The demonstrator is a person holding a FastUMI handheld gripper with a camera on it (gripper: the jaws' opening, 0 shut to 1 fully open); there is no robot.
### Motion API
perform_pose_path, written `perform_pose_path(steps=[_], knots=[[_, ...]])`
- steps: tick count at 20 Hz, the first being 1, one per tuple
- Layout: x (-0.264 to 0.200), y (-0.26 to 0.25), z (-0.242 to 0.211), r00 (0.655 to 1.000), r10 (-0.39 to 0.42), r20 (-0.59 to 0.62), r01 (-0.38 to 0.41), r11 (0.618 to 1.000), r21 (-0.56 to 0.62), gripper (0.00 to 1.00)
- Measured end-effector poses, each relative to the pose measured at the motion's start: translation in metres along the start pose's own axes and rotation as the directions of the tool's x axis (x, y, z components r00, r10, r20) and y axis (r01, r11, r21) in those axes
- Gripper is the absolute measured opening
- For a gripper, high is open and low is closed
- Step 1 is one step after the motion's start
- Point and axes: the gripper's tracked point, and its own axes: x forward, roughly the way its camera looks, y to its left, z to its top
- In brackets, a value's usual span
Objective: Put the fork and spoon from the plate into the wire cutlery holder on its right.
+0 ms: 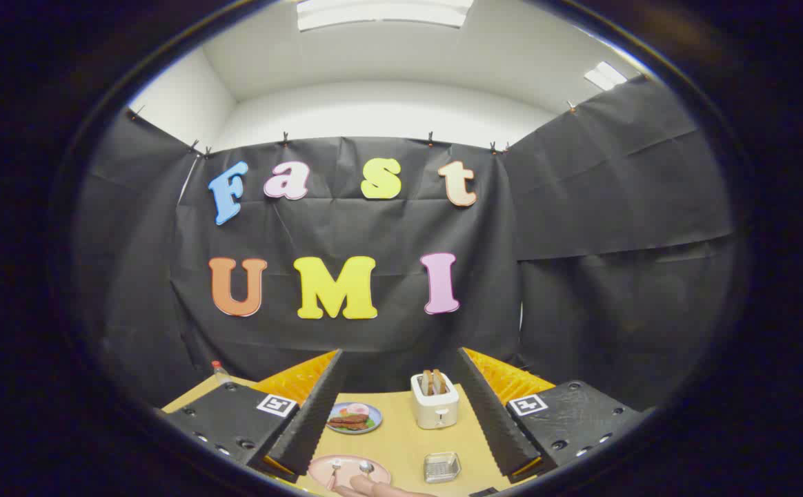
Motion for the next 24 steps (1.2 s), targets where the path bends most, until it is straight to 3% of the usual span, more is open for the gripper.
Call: perform_pose_path(steps=[15, 20, 24], knots=[[0.046, -0.005, -0.047, 0.994, 0.045, -0.096, -0.047, 0.999, -0.018, 0.96], [0.066, 0.008, -0.107, 0.982, 0.088, -0.165, -0.1, 0.993, -0.067, 0.96], [0.079, 0.026, -0.189, 0.949, 0.123, -0.292, -0.155, 0.984, -0.091, 0.96]])
